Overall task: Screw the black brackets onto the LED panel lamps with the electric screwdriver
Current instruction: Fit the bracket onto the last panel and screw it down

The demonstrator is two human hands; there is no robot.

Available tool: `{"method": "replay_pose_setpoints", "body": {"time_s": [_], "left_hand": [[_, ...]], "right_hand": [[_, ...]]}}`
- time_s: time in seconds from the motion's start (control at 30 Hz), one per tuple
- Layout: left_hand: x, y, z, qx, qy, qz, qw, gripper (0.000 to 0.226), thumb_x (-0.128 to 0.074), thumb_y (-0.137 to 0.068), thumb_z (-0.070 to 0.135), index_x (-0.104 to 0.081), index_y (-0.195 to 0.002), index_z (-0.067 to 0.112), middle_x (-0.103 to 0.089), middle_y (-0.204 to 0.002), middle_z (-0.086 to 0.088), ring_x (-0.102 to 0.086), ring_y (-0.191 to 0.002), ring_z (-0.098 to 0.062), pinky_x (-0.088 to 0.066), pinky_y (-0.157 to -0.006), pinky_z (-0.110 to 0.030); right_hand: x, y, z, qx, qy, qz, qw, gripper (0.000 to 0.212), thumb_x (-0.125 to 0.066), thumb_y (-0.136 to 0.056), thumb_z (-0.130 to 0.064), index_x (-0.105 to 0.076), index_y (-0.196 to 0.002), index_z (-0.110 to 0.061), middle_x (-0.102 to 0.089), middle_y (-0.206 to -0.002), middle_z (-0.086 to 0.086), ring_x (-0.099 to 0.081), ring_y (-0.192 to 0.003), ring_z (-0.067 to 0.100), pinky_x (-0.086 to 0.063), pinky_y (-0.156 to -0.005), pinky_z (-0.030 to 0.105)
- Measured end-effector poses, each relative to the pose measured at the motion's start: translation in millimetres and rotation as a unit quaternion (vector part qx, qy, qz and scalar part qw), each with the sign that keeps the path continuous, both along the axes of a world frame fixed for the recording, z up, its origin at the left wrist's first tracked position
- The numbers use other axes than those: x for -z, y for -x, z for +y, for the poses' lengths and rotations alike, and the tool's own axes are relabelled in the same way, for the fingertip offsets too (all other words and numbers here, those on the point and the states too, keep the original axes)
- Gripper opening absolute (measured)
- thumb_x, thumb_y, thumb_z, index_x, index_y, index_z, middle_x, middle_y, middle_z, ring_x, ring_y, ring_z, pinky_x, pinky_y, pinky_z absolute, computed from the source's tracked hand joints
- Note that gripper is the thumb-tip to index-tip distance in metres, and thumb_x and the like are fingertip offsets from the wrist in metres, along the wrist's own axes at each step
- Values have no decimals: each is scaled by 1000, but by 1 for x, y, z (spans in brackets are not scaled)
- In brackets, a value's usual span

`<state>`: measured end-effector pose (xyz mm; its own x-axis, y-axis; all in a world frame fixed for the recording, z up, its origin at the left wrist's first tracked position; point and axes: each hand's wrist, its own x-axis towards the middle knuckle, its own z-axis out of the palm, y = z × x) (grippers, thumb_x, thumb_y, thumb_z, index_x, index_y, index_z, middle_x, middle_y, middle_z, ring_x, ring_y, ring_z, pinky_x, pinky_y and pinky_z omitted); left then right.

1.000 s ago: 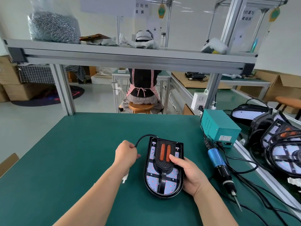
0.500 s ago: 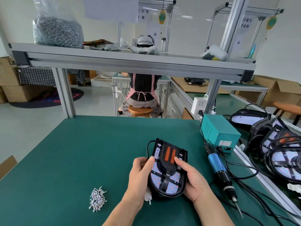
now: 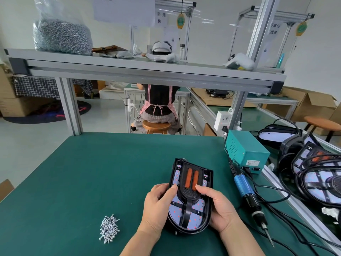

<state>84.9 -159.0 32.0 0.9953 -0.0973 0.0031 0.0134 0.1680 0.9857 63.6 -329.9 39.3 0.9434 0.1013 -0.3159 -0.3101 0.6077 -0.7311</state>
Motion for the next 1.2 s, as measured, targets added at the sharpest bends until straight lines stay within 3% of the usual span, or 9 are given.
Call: {"method": "replay_pose_setpoints", "body": {"time_s": [0.23, 0.4, 0.57, 0.8, 1.0, 1.13, 1.2], "left_hand": [[0, 1, -1, 6, 10, -16, 1000, 47, -72, -62, 56, -81, -90, 19, -72, -105, -7, -71, -97, -20, -56, -91, -37], [-1, 3, 0, 70, 20, -21, 997, 29, -67, -82, 41, -80, -101, 23, -78, -100, -7, -73, -99, -26, -56, -94, -43], [1, 3, -2, 38, -12, -27, 999, 22, -65, -80, 40, -79, -89, 26, -77, -84, -3, -71, -79, -17, -56, -73, -29], [1, 3, -4, -20, -48, -33, 998, 23, -65, -75, 41, -74, -78, 20, -73, -75, -4, -62, -68, -15, -55, -70, -39], [0, 5, -5, -44, -79, -62, 994, 41, -62, -75, 46, -56, -72, 5, -46, -59, 4, -37, -60, -15, -36, -59, -29], [-4, 6, -4, -27, -85, -68, 994, 43, -59, -85, 48, -38, -55, 26, -31, -56, 11, -26, -57, -12, -25, -50, -20], [-3, 4, -5, -28, -95, -62, 993, 50, -59, -93, 46, -36, -53, 27, -29, -56, 12, -26, -56, -12, -24, -49, -19]], "right_hand": [[-1, -2, -3, -7, 11, -11, 1000, 64, -88, -58, -7, -70, -118, 7, -64, -126, 32, -68, -108, 44, -56, -90, 54], [0, -1, -4, -12, 12, -11, 1000, 64, -90, -56, -7, -71, -115, 7, -65, -124, 32, -70, -105, 43, -57, -86, 53], [-1, -1, -3, -15, 19, -5, 1000, 67, -92, -52, -9, -73, -114, 6, -65, -124, 31, -69, -105, 43, -57, -89, 55], [-2, 0, -1, -10, 15, 2, 1000, 70, -94, -46, -9, -74, -111, 5, -66, -122, 32, -71, -102, 43, -59, -82, 53], [0, 2, -2, 4, 9, -7, 1000, 34, -68, -76, -5, -75, -107, 6, -67, -120, 32, -72, -98, 43, -60, -78, 52], [-1, 1, -1, 21, -6, -15, 1000, 34, -66, -77, -7, -76, -106, 6, -68, -118, 32, -72, -99, 44, -60, -77, 52], [-2, 1, 0, 33, -11, -19, 999, 34, -65, -78, -8, -75, -107, 6, -68, -118, 32, -71, -100, 44, -60, -77, 52]]}}
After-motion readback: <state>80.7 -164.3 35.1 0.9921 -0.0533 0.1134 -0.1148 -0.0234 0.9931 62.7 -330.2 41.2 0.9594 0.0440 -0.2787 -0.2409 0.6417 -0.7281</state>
